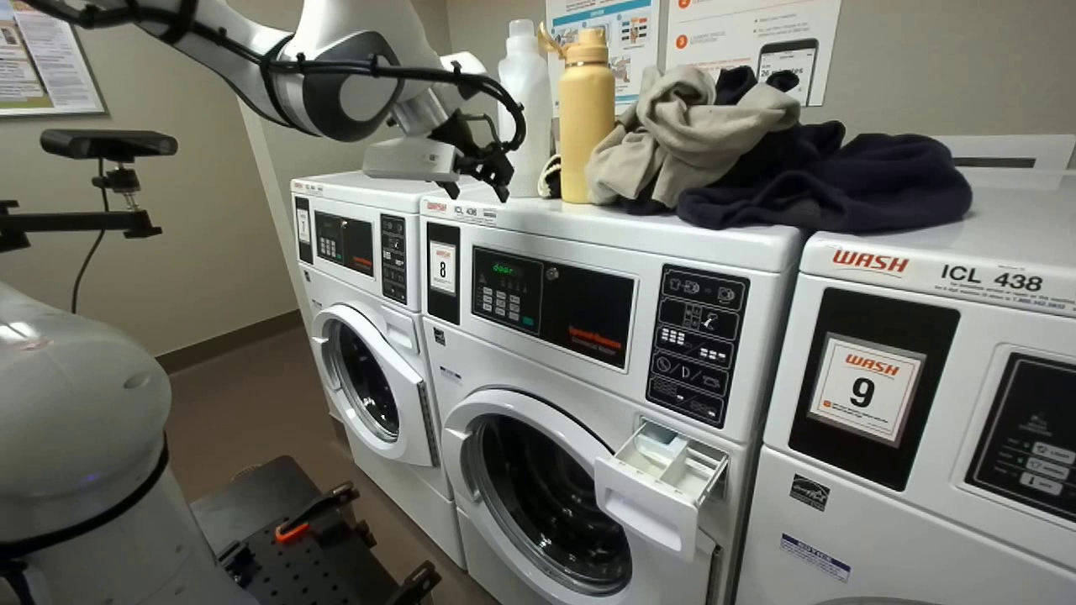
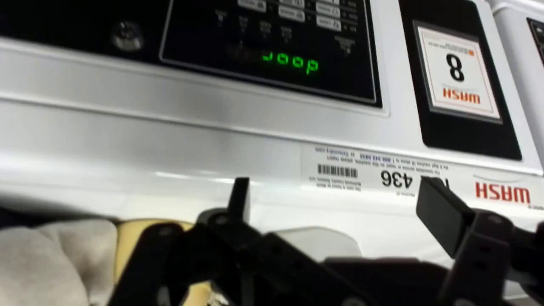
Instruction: Pour some of the detergent in the detergent tray of the second washing machine
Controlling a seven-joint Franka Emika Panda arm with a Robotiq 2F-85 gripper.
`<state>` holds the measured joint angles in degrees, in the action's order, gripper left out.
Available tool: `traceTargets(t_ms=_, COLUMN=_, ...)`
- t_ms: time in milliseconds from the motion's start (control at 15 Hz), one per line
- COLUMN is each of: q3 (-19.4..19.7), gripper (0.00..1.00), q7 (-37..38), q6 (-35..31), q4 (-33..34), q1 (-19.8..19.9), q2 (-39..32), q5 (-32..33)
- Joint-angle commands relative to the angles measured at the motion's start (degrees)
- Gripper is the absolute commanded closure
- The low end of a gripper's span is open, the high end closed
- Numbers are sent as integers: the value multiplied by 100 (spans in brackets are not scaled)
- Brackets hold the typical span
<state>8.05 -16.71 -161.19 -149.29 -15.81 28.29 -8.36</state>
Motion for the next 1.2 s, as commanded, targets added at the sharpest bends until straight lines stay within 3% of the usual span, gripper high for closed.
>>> traceTargets(t_ms=0, q3=-18, gripper=0, q7=14, q6=-776, q4=375, q1=-240, q2=-480, q5=-210)
traceTargets(t_ms=333, q3=-140, gripper=0, q7=373, q6=-2314, q4=616, q1=-258, q2=-1114, q5=-242)
traceTargets(t_ms=733, q3=-500, gripper=0, q7=707, q6=-3568, q4=901, q1=39, q2=-1754, q5=-298)
traceTargets(t_ms=867, q3=-777, gripper=0, q7=1171, q6=-3805, q4=974, q1=464, q2=-1871, q5=159)
traceTargets(t_ms=933, q3=-792, gripper=0, q7=849, q6=-3931, q4=1025, q1=406, q2=-1914, q5=-264)
traceTargets(t_ms=1133, q3=-1117, gripper=0, q7=717, q6=-3702, q4=1380, q1=808, q2=-1802, q5=-542)
